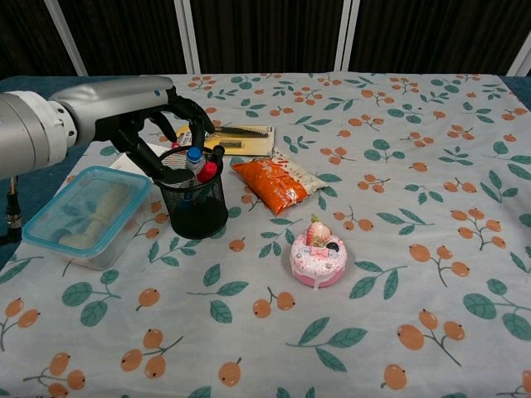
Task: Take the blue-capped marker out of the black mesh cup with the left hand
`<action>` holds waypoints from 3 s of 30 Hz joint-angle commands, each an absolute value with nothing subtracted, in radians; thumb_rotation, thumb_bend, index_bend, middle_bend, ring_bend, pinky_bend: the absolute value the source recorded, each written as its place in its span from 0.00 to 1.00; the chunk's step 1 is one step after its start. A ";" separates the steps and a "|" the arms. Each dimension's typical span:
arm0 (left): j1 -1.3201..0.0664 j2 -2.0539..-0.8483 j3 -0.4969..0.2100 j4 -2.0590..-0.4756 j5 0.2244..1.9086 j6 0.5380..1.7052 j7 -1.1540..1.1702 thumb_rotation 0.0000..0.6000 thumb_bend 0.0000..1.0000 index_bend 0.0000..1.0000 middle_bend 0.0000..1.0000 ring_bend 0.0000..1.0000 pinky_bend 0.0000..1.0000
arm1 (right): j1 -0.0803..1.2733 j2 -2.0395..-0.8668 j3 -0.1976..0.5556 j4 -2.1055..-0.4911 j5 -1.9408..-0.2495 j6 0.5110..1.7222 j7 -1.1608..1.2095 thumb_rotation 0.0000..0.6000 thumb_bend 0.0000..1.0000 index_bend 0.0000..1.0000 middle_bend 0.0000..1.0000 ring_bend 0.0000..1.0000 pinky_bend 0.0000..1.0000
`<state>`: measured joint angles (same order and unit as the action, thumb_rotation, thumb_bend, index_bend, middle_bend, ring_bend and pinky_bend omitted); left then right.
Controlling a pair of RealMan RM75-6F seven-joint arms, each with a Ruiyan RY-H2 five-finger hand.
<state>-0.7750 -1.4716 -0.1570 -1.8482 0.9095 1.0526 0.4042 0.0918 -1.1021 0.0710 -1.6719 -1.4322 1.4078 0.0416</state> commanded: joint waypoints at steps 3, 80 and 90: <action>-0.775 -1.471 -0.155 -1.847 0.909 1.052 0.406 1.00 0.37 0.57 0.19 0.08 0.24 | 0.092 -1.101 0.070 -1.672 -1.433 1.408 0.043 1.00 0.32 0.00 0.00 0.00 0.16; -0.722 -1.244 -0.158 -1.638 0.849 0.962 0.307 1.00 0.37 0.53 0.19 0.08 0.24 | 0.090 -1.106 0.071 -1.673 -1.432 1.412 0.030 1.00 0.32 0.00 0.00 0.00 0.16; -0.705 -1.270 -0.170 -1.621 0.865 0.998 0.284 1.00 0.23 0.27 0.12 0.07 0.18 | 0.090 -1.103 0.071 -1.673 -1.431 1.409 0.039 1.00 0.32 0.00 0.00 0.00 0.16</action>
